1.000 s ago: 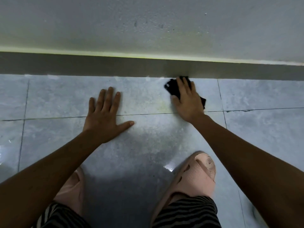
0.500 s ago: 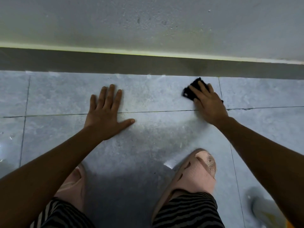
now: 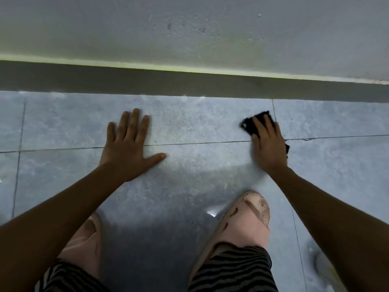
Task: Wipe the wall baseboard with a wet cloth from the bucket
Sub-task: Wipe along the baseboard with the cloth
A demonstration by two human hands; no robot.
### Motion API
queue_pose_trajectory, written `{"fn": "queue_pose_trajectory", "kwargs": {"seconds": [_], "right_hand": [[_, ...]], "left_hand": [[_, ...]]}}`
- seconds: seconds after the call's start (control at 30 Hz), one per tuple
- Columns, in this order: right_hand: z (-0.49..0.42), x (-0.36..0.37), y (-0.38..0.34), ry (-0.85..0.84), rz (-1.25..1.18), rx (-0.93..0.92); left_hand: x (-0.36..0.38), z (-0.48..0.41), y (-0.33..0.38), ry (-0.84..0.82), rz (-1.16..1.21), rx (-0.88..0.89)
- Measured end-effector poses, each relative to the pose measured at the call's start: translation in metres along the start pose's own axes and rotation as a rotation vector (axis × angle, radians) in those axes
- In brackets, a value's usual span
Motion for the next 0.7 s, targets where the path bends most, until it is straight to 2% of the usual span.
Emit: {"fn": "queue_pose_trajectory", "kwargs": {"seconds": [0.07, 0.1, 0.17, 0.27, 0.4, 0.43, 0.47, 0.5, 0.57, 0.63, 0.7], "right_hand": [[-0.014, -0.004, -0.016, 0.007, -0.087, 0.301], [-0.021, -0.005, -0.032, -0.016, -0.119, 0.36], [-0.03, -0.006, -0.067, -0.054, -0.123, 0.329], [-0.019, -0.002, -0.115, -0.033, -0.09, 0.131], [0.022, 0.003, -0.143, -0.094, -0.136, -0.508], [0.023, 0.002, -0.135, -0.102, -0.159, -0.601], [0.019, 0.0, -0.124, -0.072, -0.174, -0.62], [0.013, -0.003, -0.112, -0.013, -0.157, -0.563], [0.002, -0.011, -0.093, 0.102, -0.085, -0.27], [-0.001, -0.014, -0.094, 0.118, -0.068, -0.025], [0.001, -0.012, -0.117, 0.072, -0.105, -0.012]], "left_hand": [[0.0, 0.0, 0.0, 0.007, 0.004, -0.001], [0.0, -0.001, 0.0, 0.009, 0.008, 0.0], [0.001, -0.001, 0.0, 0.005, 0.005, 0.002], [-0.001, -0.001, -0.001, 0.01, -0.007, -0.004], [0.0, 0.003, -0.003, 0.026, 0.003, 0.004], [0.0, 0.003, -0.004, 0.029, 0.003, 0.013], [0.0, 0.005, -0.006, 0.03, 0.002, 0.023], [0.0, 0.007, -0.009, 0.036, 0.006, 0.03], [-0.002, 0.014, -0.019, 0.058, 0.025, 0.021], [-0.005, 0.021, -0.027, 0.08, 0.042, -0.009], [-0.004, 0.023, -0.03, 0.078, 0.038, -0.017]]}}
Point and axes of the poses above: each hand's wrist, its own z-axis away from the middle knuckle, its own x-axis out of the palm, y = z × x, the point moved 5 cm from there along -z, towards the middle knuckle, and after that the axes turned 10 degrees about x, right-handed, at the moved point
